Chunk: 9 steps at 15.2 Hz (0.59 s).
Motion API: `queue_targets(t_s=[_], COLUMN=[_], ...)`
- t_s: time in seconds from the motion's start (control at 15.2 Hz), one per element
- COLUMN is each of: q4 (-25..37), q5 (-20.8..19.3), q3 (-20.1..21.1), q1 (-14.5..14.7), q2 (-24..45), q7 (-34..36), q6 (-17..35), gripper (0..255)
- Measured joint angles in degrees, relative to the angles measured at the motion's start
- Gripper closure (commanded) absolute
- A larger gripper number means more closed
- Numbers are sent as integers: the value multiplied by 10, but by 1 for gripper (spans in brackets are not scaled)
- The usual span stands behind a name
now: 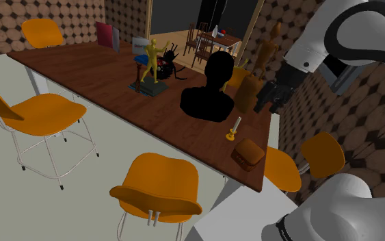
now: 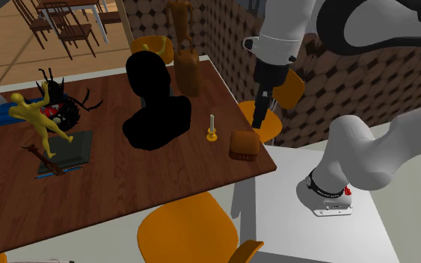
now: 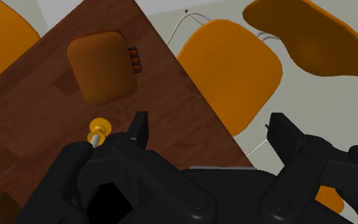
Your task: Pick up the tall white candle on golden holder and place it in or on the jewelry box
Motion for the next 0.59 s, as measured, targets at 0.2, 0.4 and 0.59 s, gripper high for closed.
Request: queue_targets(t_s=[0.2, 0.4, 0.59], q4=[3, 23, 53], q5=[-5, -21, -31], q3=[-7, -29, -44], q1=[-2, -7, -10], q2=[25, 88, 157], q7=[-9, -37, -57], q6=[9, 21, 31], gripper=[0, 0, 0])
